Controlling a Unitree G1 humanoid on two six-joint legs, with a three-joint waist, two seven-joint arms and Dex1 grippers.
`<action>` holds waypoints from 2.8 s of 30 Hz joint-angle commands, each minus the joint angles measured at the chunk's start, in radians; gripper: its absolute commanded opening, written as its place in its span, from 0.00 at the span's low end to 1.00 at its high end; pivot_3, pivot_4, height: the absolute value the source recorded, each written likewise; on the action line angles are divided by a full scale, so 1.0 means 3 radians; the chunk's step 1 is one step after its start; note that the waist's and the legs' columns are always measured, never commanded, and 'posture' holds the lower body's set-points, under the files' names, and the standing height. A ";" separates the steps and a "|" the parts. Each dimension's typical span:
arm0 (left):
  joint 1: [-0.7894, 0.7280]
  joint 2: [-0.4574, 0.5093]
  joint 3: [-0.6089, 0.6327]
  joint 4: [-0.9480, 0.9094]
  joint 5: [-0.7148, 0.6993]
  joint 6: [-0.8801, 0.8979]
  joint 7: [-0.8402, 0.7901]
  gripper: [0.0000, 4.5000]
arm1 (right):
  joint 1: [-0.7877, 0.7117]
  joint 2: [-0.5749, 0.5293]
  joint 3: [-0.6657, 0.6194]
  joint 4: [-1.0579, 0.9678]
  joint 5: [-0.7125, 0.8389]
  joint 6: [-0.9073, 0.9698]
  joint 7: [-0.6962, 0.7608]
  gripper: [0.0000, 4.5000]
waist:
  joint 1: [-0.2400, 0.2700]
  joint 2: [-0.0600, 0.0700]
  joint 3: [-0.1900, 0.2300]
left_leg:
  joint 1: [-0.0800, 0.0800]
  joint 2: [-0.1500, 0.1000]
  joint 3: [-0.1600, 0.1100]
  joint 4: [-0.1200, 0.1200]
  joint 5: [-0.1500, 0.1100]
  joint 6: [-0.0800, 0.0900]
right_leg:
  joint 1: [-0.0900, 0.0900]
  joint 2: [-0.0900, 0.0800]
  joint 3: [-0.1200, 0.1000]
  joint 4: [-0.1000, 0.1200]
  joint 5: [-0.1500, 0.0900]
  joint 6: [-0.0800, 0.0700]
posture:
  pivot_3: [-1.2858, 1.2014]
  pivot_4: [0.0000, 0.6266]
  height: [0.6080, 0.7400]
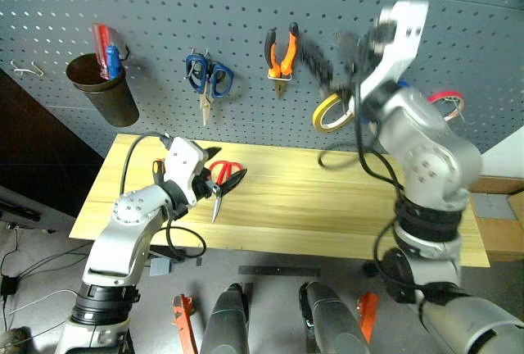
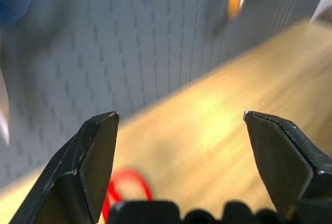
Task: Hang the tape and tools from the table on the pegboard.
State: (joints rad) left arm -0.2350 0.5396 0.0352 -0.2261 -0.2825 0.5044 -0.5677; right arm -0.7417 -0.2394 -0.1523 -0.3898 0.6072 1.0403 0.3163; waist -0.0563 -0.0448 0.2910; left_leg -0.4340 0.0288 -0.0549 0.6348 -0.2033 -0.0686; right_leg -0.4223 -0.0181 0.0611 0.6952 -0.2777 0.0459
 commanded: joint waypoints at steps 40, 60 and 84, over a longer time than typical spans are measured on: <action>-0.0704 -0.0761 -0.0055 0.1833 0.0607 0.0882 0.1124 0.24 | 0.0492 -0.0793 0.0898 -0.0718 0.0353 0.0475 0.0438 1.00 | -0.0094 0.0001 0.0001 | 0.0002 -0.0001 -0.0003 0.0027 -0.0002 0.0002 | 0.0009 0.0011 0.0004 0.0007 0.0000 0.0003 | 0.47 0.45 1.00; 0.1072 -0.0445 0.0170 -0.0501 0.0774 -0.1064 0.0761 0.24 | 0.0588 -0.1239 0.0773 -0.0988 0.0352 -0.0289 0.1131 1.00 | -0.0091 0.0002 0.0003 | 0.0000 0.0003 0.0003 0.0010 -0.0004 0.0004 | 0.0008 0.0008 0.0008 -0.0020 0.0000 0.0003 | 0.47 0.44 1.00; 0.1077 -0.0325 0.0165 -0.0815 0.0906 -0.1217 0.0618 0.24 | 0.0477 -0.1315 0.0889 -0.0740 0.0266 -0.0527 0.1372 1.00 | -0.0090 0.0002 0.0003 | -0.0001 0.0002 0.0007 -0.0016 -0.0006 0.0007 | 0.0008 0.0006 0.0006 -0.0046 0.0000 0.0003 | 0.48 0.42 1.00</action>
State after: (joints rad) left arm 0.0701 0.4548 0.1050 -0.4516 0.0192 0.0770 -0.3683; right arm -0.5797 -0.6347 0.1184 -0.5865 0.6802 0.8827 0.7263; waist -0.0833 -0.0441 0.2919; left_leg -0.4341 0.0295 -0.0528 0.6299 -0.2051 -0.0665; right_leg -0.4201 -0.0162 0.0629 0.6816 -0.2777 0.0467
